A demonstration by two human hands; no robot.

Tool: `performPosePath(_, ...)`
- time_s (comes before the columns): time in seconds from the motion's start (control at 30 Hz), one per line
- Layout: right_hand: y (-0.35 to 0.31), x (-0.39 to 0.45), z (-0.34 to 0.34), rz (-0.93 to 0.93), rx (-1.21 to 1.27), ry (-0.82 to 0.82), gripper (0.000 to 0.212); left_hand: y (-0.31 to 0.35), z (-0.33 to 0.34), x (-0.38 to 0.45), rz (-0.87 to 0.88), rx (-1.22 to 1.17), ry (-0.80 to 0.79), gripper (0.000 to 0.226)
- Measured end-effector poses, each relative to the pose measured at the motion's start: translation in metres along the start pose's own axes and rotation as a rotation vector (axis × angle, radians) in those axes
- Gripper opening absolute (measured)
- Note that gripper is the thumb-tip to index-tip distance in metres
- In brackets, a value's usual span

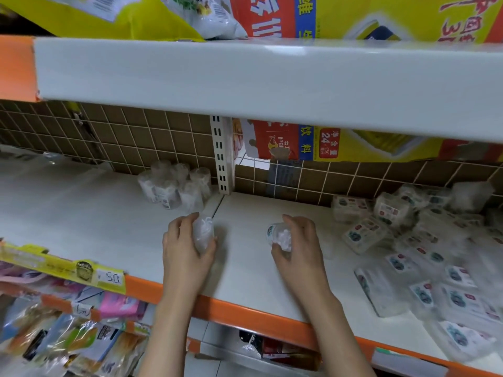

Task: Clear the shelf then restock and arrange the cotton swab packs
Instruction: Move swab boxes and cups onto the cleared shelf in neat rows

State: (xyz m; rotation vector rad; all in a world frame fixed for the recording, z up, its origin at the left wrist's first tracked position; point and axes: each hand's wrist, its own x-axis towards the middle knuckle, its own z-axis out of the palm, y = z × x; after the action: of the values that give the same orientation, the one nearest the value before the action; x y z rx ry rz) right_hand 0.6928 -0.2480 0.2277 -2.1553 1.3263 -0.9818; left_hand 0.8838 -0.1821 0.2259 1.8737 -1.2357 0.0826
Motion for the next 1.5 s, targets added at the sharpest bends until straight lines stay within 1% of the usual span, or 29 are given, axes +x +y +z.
performPosePath(0.1, -0.015, 0.009, 0.022, 0.018, -0.003, 0.009, 0.054, -0.024, -0.008, 0.017, 0.02, -0.016, -0.008, 0.052)
performPosePath(0.3, -0.068, 0.021, 0.087, 0.046, -0.018, 0.084, 0.053, -0.092, -0.043, 0.061, 0.062, -0.032, -0.095, 0.054)
performPosePath(0.4, -0.102, 0.026, 0.124, 0.038, 0.003, 0.085, 0.052, -0.133, -0.067, 0.081, 0.074, -0.021, -0.094, 0.051)
performPosePath(0.47, -0.122, 0.029, 0.145, 0.043, 0.012, 0.091, 0.054, -0.158, -0.08, 0.092, 0.068, -0.008, -0.101, 0.053)
performPosePath(0.63, -0.151, 0.029, 0.175, 0.036, -0.013, 0.117, 0.06, -0.195, -0.097, 0.11, 0.053, -0.033, -0.1, 0.056)
performPosePath(0.73, -0.156, 0.025, 0.179, 0.078, 0.009, 0.125, 0.062, -0.203, -0.094, 0.111, 0.077, -0.065, -0.122, 0.056)
performPosePath(0.87, -0.154, 0.019, 0.175, 0.135, 0.007, 0.139, 0.058, -0.2, -0.082, 0.108, 0.088, -0.12, -0.163, 0.056)
performPosePath(1.03, -0.145, 0.022, 0.166, 0.099, -0.104, 0.135, 0.048, -0.186, -0.074, 0.107, 0.14, -0.175, -0.207, 0.055)
performPosePath(1.2, -0.147, 0.043, 0.168, 0.098, -0.127, 0.103, 0.048, -0.193, -0.078, 0.117, 0.129, -0.161, -0.17, 0.057)
performPosePath(1.4, -0.152, 0.072, 0.178, 0.12, -0.196, -0.032, 0.049, -0.202, -0.085, 0.125, 0.107, -0.175, -0.122, 0.057)
performPosePath(1.5, -0.15, 0.077, 0.186, 0.103, -0.213, -0.026, 0.047, -0.208, -0.085, 0.126, 0.11, -0.171, -0.131, 0.057)
